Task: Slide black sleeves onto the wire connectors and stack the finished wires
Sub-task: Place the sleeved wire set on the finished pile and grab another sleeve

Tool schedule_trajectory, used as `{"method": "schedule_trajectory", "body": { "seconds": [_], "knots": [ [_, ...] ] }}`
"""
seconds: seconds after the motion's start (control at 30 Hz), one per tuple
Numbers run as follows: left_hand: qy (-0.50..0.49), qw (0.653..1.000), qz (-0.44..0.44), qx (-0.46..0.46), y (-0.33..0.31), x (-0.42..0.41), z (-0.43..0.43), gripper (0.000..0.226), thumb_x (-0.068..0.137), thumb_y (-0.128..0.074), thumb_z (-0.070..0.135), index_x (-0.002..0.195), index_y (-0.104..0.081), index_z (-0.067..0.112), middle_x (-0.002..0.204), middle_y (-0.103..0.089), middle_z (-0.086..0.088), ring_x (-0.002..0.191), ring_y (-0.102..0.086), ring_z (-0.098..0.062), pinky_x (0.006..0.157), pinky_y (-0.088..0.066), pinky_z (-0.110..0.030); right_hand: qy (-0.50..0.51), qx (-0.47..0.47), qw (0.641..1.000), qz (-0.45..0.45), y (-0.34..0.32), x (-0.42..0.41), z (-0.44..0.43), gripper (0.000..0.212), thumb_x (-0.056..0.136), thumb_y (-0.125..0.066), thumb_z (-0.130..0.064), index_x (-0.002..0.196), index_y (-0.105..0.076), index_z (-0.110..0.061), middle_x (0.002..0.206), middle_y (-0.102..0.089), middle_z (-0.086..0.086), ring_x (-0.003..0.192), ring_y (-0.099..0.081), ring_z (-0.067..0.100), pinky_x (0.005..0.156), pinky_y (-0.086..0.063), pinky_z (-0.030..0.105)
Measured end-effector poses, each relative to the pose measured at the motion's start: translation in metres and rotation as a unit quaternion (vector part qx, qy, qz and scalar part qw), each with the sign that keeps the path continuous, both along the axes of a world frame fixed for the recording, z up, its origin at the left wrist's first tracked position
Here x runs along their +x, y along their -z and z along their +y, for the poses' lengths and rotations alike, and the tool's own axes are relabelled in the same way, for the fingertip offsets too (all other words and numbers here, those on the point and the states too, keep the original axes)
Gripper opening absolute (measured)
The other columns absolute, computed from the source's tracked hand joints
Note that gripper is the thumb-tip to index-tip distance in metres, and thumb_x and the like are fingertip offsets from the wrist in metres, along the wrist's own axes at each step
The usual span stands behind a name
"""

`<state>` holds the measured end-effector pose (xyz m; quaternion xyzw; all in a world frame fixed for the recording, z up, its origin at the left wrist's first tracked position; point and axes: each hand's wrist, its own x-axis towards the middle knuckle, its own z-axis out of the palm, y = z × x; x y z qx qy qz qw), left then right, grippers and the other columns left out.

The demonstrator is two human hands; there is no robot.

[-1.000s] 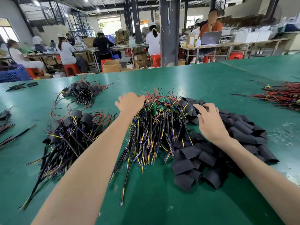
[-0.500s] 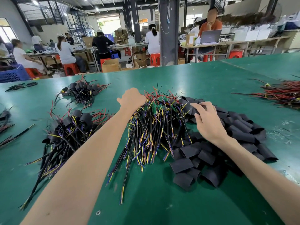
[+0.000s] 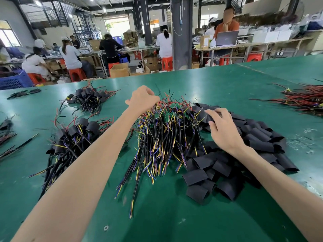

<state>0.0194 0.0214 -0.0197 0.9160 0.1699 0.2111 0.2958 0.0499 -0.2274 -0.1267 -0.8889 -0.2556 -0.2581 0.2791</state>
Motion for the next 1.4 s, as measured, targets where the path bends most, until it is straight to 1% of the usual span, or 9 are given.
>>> {"method": "schedule_trajectory", "body": {
  "seconds": [0.17, 0.33, 0.47, 0.57, 0.7, 0.83, 1.0, 1.13, 1.4],
  "knots": [
    [0.092, 0.991, -0.044, -0.089, -0.008, -0.005, 0.003, 0.028, 0.081, -0.057, 0.017, 0.109, -0.054, 0.013, 0.092, -0.063, -0.001, 0.077, -0.058, -0.013, 0.068, -0.047, -0.028, 0.003, 0.006, 1.000, -0.002, -0.002, -0.001, 0.000, 0.040, 0.091, -0.049, 0.001, 0.130, -0.051, -0.006, 0.122, -0.043, 0.020, 0.108, -0.044, 0.038, 0.098, -0.033, 0.041],
    [0.146, 0.966, -0.032, -0.209, -0.008, -0.010, 0.004, 0.013, 0.080, -0.053, 0.011, 0.090, -0.057, 0.004, 0.095, -0.058, 0.000, 0.067, -0.066, -0.016, 0.093, -0.049, -0.040, 0.003, 0.006, 1.000, 0.001, -0.003, -0.002, 0.000, 0.039, 0.091, -0.050, 0.001, 0.129, -0.052, -0.005, 0.122, -0.044, 0.021, 0.108, -0.045, 0.038, 0.099, -0.033, 0.041],
    [0.145, 0.973, -0.025, -0.176, -0.010, -0.014, 0.006, 0.005, 0.083, -0.067, 0.013, 0.084, -0.062, 0.013, 0.079, -0.064, 0.001, 0.054, -0.061, -0.003, 0.072, -0.047, -0.020, -0.005, 0.007, 1.000, 0.000, -0.003, -0.003, 0.000, 0.039, 0.090, -0.050, 0.003, 0.128, -0.052, -0.003, 0.120, -0.044, 0.023, 0.103, -0.048, 0.040, 0.098, -0.036, 0.043],
    [0.110, 0.968, -0.142, -0.176, -0.020, -0.021, -0.001, 0.016, 0.087, -0.063, 0.008, 0.080, -0.062, 0.021, 0.070, -0.064, 0.005, 0.062, -0.060, -0.005, 0.070, -0.049, -0.015, -0.013, 0.015, 1.000, 0.000, -0.004, -0.004, -0.001, 0.039, 0.089, -0.050, 0.004, 0.127, -0.053, -0.001, 0.118, -0.045, 0.024, 0.101, -0.049, 0.040, 0.099, -0.035, 0.043],
    [0.082, 0.885, -0.370, -0.269, -0.055, -0.036, -0.010, 0.012, 0.092, -0.056, 0.001, 0.089, -0.062, 0.011, 0.075, -0.063, 0.001, 0.065, -0.060, -0.011, 0.074, -0.052, -0.028, -0.019, 0.024, 1.000, -0.001, -0.004, -0.005, 0.000, 0.039, 0.090, -0.049, 0.004, 0.128, -0.052, -0.002, 0.119, -0.045, 0.022, 0.104, -0.048, 0.039, 0.101, -0.034, 0.041],
    [0.115, 0.802, -0.453, -0.372, -0.105, -0.065, -0.009, 0.014, 0.095, -0.045, -0.001, 0.098, -0.058, 0.006, 0.089, -0.057, -0.006, 0.060, -0.057, -0.007, 0.059, -0.054, -0.027, -0.025, 0.027, 0.999, -0.003, -0.006, -0.008, 0.000, 0.038, 0.091, -0.049, 0.002, 0.129, -0.052, -0.002, 0.119, -0.045, 0.021, 0.106, -0.048, 0.037, 0.100, -0.034, 0.040],
    [0.079, 0.939, -0.333, -0.027, -0.134, -0.094, 0.010, 0.022, 0.096, -0.034, 0.008, 0.095, -0.055, 0.017, 0.083, -0.050, 0.010, 0.060, -0.044, 0.002, 0.057, -0.041, -0.021, -0.029, 0.042, 0.999, 0.000, -0.011, -0.013, 0.002, 0.037, 0.091, -0.049, 0.001, 0.128, -0.051, -0.001, 0.121, -0.045, 0.020, 0.111, -0.047, 0.034, 0.101, -0.033, 0.037],
    [0.130, 0.958, -0.149, 0.208, -0.092, -0.102, 0.018, 0.010, 0.090, -0.060, 0.018, 0.097, -0.060, 0.010, 0.089, -0.057, 0.005, 0.080, -0.052, -0.006, 0.069, -0.036, -0.016, -0.040, 0.055, 0.998, -0.007, -0.015, -0.019, 0.005, 0.034, 0.091, -0.050, 0.002, 0.124, -0.053, 0.000, 0.119, -0.047, 0.019, 0.103, -0.050, 0.031, 0.096, -0.034, 0.032],
    [0.178, 0.964, -0.051, 0.188, 0.025, -0.094, 0.024, 0.018, 0.094, -0.057, 0.020, 0.084, -0.059, 0.005, 0.080, -0.052, -0.001, 0.078, -0.050, -0.021, 0.067, -0.029, -0.024, -0.063, 0.043, 0.997, -0.005, -0.014, -0.025, 0.012, 0.033, 0.091, -0.052, -0.003, 0.124, -0.053, -0.009, 0.121, -0.046, 0.011, 0.097, -0.053, 0.025, 0.087, -0.043, 0.034]
  ]
}}
